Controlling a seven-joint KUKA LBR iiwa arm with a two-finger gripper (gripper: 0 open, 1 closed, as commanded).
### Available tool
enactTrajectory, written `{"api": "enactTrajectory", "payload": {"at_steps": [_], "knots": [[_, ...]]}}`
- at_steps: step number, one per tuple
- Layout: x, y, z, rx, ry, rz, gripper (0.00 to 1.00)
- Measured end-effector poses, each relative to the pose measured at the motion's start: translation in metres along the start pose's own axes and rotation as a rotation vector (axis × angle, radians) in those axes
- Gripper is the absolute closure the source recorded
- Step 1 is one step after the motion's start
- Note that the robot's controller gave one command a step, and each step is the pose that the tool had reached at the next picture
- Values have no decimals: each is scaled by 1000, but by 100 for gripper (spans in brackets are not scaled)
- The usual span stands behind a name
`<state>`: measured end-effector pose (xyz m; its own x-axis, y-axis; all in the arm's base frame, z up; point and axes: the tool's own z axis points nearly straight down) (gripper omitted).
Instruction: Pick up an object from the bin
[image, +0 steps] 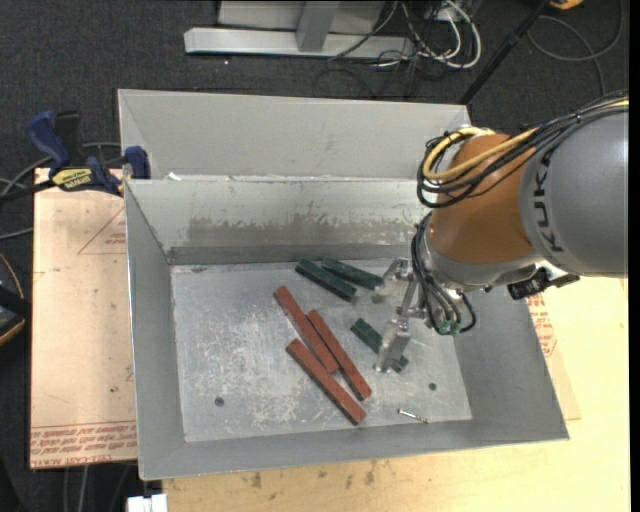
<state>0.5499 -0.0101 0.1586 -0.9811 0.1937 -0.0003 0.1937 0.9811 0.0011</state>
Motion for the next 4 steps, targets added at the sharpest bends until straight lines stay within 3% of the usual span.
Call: {"api": "enactTrajectory", "payload": {"at_steps": [1, 2, 3, 4], "knots": [[-4, -6, 26, 0, 0, 165, 0], [-18, -18, 85, -2, -7, 248, 0], [-23, -13, 83, -1, -21, 246, 100], [-23, -13, 83, -1, -21, 246, 100]]}}
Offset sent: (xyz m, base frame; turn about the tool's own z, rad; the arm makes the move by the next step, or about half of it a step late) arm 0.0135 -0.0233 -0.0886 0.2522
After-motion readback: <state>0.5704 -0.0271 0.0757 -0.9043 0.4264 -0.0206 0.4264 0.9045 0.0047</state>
